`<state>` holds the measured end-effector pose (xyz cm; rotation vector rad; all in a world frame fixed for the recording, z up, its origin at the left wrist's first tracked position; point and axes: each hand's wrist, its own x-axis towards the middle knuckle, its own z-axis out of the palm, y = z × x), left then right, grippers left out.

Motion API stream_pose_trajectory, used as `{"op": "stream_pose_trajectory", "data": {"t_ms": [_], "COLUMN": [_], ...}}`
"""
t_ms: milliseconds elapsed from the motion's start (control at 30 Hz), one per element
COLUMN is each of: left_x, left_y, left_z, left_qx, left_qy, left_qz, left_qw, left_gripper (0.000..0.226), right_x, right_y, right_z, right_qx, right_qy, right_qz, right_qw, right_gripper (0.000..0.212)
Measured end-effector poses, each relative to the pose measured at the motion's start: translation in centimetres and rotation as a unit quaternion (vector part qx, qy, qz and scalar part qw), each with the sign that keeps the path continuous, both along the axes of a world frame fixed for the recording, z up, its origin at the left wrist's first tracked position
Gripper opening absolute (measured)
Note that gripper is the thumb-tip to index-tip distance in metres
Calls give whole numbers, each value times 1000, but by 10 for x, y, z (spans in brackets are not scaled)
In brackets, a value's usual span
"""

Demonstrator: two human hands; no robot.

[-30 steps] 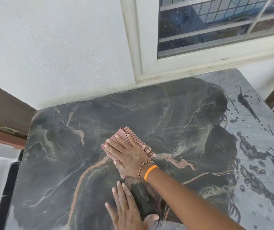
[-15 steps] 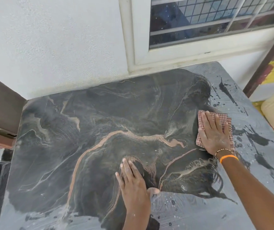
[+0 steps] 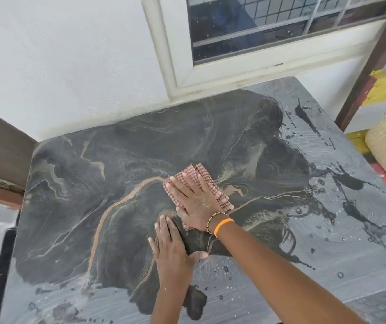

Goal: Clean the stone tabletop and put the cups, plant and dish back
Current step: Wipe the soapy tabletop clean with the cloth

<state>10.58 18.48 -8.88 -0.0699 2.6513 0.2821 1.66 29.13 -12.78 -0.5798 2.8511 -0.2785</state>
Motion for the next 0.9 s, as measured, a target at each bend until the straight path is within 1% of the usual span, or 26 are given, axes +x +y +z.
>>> {"op": "stream_pose_trajectory", "data": {"t_ms": [33, 67, 100, 133, 200, 233, 300, 367, 500, 600, 667, 700, 733, 800, 900], "left_x": [3, 7, 9, 11, 9, 7, 0, -9, -22, -24, -23, -22, -22, -23, -22], "left_y": [5, 13, 21, 34, 71, 90, 128, 160, 201, 210, 212, 213, 213, 213, 210], "left_z": [1, 1, 0, 0, -1, -2, -3, -3, -6, -7, -5, -4, -4, -7, -12], "left_qx": [1, 4, 9, 12, 22, 29, 42, 35, 5, -31, -31, -31, -30, -33, -46], "left_qy": [1, 4, 9, 9, 14, 18, 23, 26, 5, 1, -1, -3, -3, -4, 3], "left_qz": [6, 15, 17, 11, -23, -48, -85, -118, -130, -117, -114, -110, -104, -93, -94], "left_qw": [1000, 1000, 1000, 1000, 999, 998, 995, 992, 992, 993, 993, 993, 994, 995, 995], "left_gripper": [145, 146, 141, 135, 136, 138, 134, 132, 132, 131, 146, 154, 157, 154, 130], "right_x": [9, 18, 25, 30, 34, 33, 29, 24, 33, 58, 76, 83, 87, 85, 59], "right_y": [10, 25, 41, 61, 108, 133, 188, 246, 339, 353, 335, 321, 306, 279, 248], "right_z": [-1, -2, -3, -3, -1, 0, 1, 2, 3, 4, 3, 2, 2, 3, 2], "right_qx": [-2, 0, 5, 12, 26, 33, 40, 46, 70, 48, 35, 29, 24, 26, 16], "right_qy": [1, 4, 8, 12, 20, 22, 21, 17, 5, -4, 2, 1, 2, 7, 17], "right_qz": [40, 70, 86, 87, 53, 27, -37, -115, -258, -364, -429, -444, -440, -372, -199], "right_qw": [999, 998, 996, 996, 998, 999, 998, 992, 964, 930, 903, 895, 897, 928, 980], "right_gripper": [65, 65, 64, 64, 63, 62, 62, 62, 60, 65, 68, 68, 68, 66, 63]}}
